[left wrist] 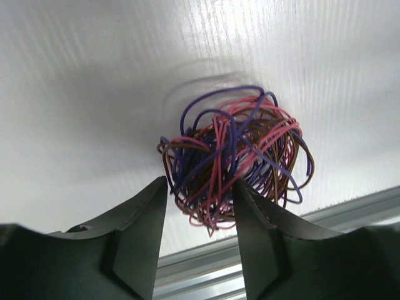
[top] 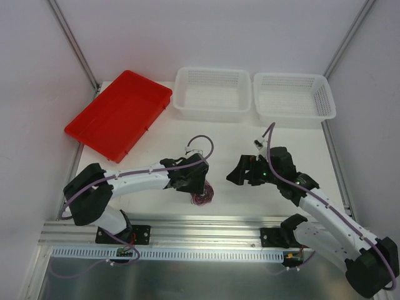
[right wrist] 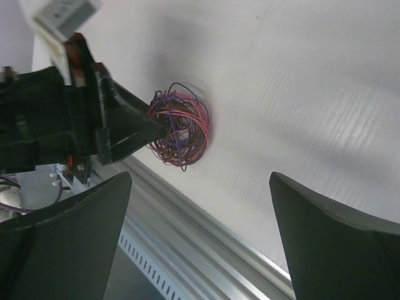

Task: Untangle the cables

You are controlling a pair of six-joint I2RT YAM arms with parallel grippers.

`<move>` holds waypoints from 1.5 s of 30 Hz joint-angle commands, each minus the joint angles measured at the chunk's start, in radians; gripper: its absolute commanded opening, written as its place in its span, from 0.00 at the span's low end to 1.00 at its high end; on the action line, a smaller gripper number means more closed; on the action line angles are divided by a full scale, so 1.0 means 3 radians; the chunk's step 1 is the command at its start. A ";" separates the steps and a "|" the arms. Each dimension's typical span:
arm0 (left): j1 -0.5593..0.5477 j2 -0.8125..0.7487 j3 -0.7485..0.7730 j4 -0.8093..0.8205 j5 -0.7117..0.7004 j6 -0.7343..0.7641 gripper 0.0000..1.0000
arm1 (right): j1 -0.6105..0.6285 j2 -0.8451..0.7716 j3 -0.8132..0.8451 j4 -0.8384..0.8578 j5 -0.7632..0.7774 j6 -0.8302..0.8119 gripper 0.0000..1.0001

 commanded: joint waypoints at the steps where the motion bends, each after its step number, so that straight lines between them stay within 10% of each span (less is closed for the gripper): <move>1: 0.0007 -0.0440 -0.0119 -0.0047 -0.0137 -0.0178 0.59 | 0.0333 0.0269 0.0022 0.0635 0.0427 0.0085 0.94; 6: 0.0012 -0.0850 -0.0466 -0.0042 -0.0188 -0.0475 0.72 | 0.0712 0.0622 0.0007 0.0851 0.0709 0.0049 0.79; 31: 0.0007 -0.0615 -0.0661 0.0357 0.0001 -0.0685 0.50 | 0.1413 0.2085 0.0140 0.1715 0.0637 0.0243 0.29; 39: 0.0007 -0.0457 -0.0610 0.0372 -0.0142 -0.0762 0.17 | 0.1428 0.1922 0.0165 0.1501 0.0806 0.0152 0.01; 45: 0.0140 -0.0426 -0.0584 0.0377 -0.0214 -0.0736 0.00 | 0.1423 0.1386 0.0287 0.0852 0.1326 -0.0002 0.01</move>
